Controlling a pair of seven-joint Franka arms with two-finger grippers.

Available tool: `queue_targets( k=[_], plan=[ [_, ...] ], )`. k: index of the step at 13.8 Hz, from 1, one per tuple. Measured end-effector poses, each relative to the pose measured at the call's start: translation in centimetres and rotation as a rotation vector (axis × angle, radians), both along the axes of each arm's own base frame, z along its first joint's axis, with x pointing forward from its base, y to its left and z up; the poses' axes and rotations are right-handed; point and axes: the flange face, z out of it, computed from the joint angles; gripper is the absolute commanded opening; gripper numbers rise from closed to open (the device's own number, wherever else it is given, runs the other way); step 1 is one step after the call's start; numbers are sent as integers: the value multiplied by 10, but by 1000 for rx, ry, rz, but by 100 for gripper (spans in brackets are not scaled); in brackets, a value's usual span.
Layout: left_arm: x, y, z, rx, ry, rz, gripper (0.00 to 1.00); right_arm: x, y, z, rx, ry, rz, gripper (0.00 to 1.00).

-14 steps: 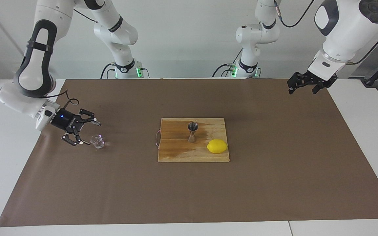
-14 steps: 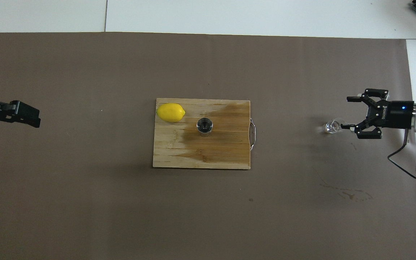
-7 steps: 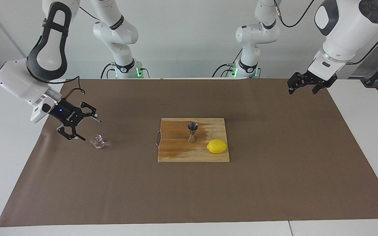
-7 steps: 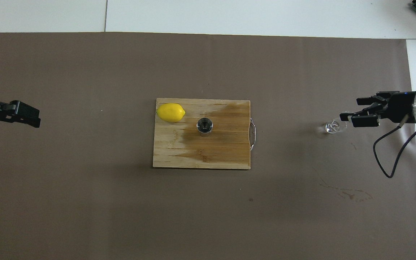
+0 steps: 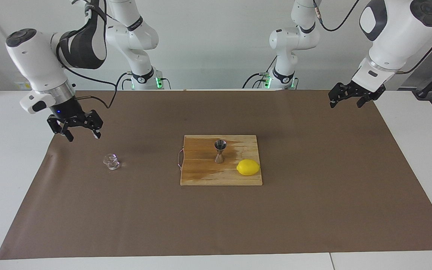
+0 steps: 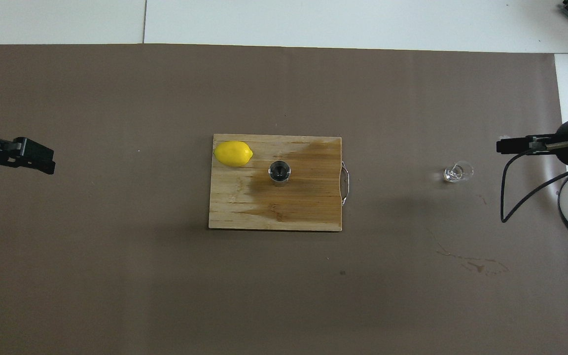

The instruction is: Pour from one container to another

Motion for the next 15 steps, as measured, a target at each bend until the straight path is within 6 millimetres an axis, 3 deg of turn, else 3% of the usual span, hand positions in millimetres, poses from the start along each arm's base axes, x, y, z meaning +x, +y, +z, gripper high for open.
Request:
queue_targets(
  k=[4, 6, 8, 10, 15],
  plan=[
    [0, 0, 0, 0, 0, 0, 100, -9, 12, 70, -9, 82, -171, 100],
    [0, 0, 0, 0, 0, 0, 100, -21, 9, 107, -6, 105, -199, 100],
    [0, 0, 0, 0, 0, 0, 100, -36, 5, 131, -6, 120, -197, 100],
    [0, 0, 0, 0, 0, 0, 100, -48, 9, 136, -7, 148, -165, 100],
    [0, 0, 0, 0, 0, 0, 100, -45, 12, 126, -9, 146, -123, 100]
  ],
)
